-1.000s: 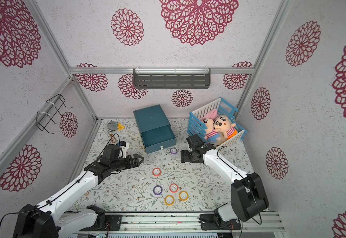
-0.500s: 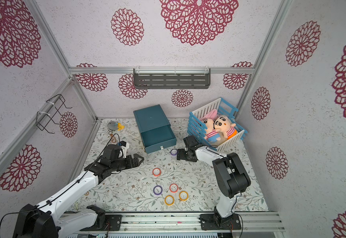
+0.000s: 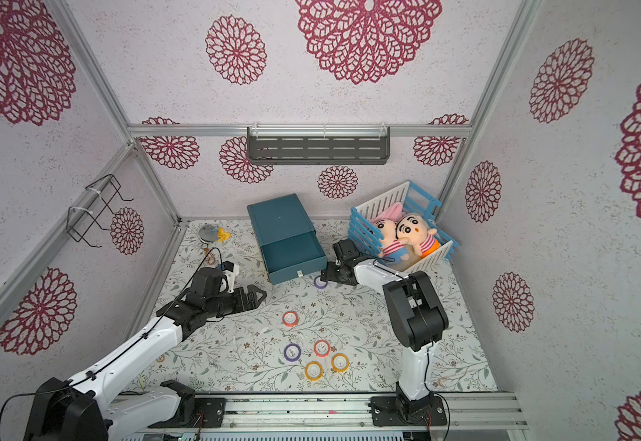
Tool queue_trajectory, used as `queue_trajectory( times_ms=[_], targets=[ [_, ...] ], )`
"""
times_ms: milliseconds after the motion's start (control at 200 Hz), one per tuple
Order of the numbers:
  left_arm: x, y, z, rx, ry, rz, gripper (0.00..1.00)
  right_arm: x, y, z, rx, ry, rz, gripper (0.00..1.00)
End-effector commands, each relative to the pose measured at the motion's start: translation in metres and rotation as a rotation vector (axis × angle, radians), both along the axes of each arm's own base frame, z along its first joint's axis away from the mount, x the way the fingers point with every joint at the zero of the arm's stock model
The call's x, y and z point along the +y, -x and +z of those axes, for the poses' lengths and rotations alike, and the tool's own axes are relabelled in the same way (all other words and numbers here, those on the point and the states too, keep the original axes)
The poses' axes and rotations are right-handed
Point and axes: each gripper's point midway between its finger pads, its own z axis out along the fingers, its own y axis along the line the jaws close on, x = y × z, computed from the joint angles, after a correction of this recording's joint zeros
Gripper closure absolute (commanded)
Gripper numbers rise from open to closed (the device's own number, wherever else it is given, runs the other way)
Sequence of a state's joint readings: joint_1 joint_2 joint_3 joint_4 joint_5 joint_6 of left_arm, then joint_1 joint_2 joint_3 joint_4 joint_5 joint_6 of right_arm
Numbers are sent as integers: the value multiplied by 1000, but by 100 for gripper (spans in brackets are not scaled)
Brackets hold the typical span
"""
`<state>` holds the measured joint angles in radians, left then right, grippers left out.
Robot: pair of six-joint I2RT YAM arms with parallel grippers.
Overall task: Place the transparent tape into the drawer according to color
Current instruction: Move the tape to the center of the board.
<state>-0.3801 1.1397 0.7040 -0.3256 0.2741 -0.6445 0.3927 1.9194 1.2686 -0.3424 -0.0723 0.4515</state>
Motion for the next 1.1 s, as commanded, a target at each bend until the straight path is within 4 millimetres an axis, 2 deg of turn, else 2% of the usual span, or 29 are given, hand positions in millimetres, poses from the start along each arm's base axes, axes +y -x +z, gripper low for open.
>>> queue_trajectory(
  times_ms=[0, 240, 520, 831, 1096],
  targets=[
    [-3, -3, 1, -18, 0, -5, 3, 0, -7, -4, -5, 71, 9, 13],
    [-1, -1, 0, -16, -6, -3, 3, 4, -5, -15, 18, 93, 27, 13],
    [-1, -1, 0, -18, -8, -4, 3, -10, 9, -22, 53, 159, 22, 14],
    [-2, -1, 2, -25, -4, -5, 3, -9, 14, -15, 42, 139, 33, 14],
    [-2, -1, 1, -24, -4, -9, 3, -12, 18, -38, 108, 225, 60, 14]
  ],
)
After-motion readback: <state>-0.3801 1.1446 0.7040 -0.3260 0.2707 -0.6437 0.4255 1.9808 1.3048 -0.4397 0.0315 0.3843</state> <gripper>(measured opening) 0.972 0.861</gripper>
